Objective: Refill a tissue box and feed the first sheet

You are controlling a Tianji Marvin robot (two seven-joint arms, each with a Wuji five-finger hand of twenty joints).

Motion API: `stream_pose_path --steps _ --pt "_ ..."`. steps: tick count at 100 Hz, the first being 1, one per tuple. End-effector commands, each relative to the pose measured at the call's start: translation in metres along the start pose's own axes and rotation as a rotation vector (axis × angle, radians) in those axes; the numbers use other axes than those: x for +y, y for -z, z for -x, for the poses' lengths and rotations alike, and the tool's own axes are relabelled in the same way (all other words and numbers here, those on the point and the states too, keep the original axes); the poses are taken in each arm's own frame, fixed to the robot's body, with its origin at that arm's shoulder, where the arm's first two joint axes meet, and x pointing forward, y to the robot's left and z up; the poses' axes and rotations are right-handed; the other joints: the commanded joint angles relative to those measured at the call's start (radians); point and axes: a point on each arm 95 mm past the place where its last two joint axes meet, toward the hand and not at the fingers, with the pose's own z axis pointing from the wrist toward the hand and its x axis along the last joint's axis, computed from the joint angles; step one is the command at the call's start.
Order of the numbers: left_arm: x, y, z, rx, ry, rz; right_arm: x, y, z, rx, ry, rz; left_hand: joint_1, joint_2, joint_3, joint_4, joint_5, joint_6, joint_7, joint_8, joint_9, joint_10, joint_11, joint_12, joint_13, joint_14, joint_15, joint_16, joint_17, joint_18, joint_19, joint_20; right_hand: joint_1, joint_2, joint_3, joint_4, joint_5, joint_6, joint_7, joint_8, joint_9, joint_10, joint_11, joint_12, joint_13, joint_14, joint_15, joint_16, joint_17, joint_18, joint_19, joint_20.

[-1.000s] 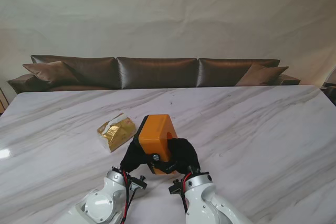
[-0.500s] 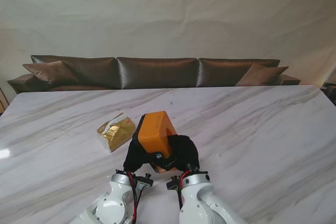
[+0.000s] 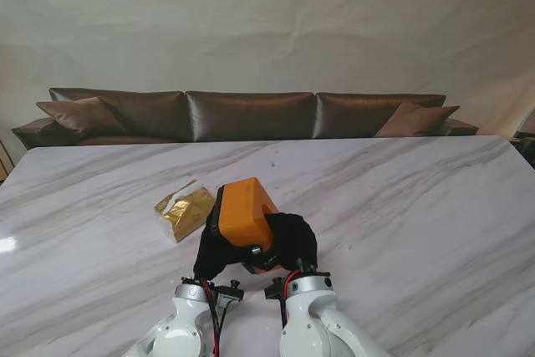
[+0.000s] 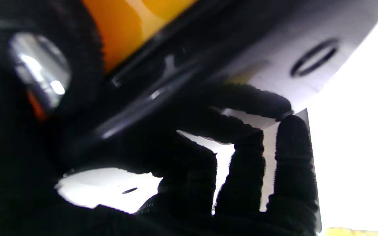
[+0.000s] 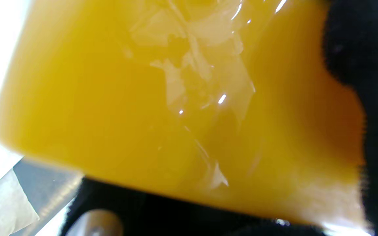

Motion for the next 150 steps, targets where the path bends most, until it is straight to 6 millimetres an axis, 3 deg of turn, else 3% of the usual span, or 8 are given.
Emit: stream_pose_path --steps 1,110,150 --pt "0.029 0.004 -0.021 0.060 0.063 0.053 -0.004 -0.005 0.014 -0.054 0.027 -0.006 0.438 0.165 0.856 0.047 0.118 -0.319 0.451 0.174 0.278 -0.379 0.714 0.146 0.207 -0.084 1.010 0.212 0.167 -0.301 0.569 -0.099 0.172 0.241 0.170 0.044 0.005 0.084 0.036 -0.007 0.095 0.071 0.069 -0.006 0.073 0.096 0.341 0.035 -0.016 -0.154 0.220 0.019" --pt "0.035 0.022 -0.021 -0.003 0.058 -0.037 0.006 -0.011 0.018 -0.173 -0.026 0.077 0.459 0.166 0.872 0.032 0.139 -0.313 0.455 0.216 0.290 -0.367 0.723 0.155 0.207 -0.058 1.016 0.233 0.153 -0.299 0.589 -0.095 0.181 0.289 0.158 0.061 -0.030 0.124 0.070 -0.020 0.095 0.085 0.076 -0.012 0.073 0.105 0.350 0.041 -0.017 -0.130 0.220 0.030" --pt "0.007 0.011 -0.035 -0.049 -0.272 0.007 0.028 -0.007 0.032 -0.178 0.103 0.083 0.457 0.170 0.868 0.020 0.136 -0.305 0.448 0.219 0.288 -0.355 0.718 0.152 0.207 -0.049 1.011 0.226 0.154 -0.288 0.585 -0.082 0.178 0.290 0.155 0.062 -0.031 0.121 0.071 -0.020 0.095 0.082 0.075 -0.012 0.073 0.106 0.351 0.041 -0.017 -0.129 0.220 0.030"
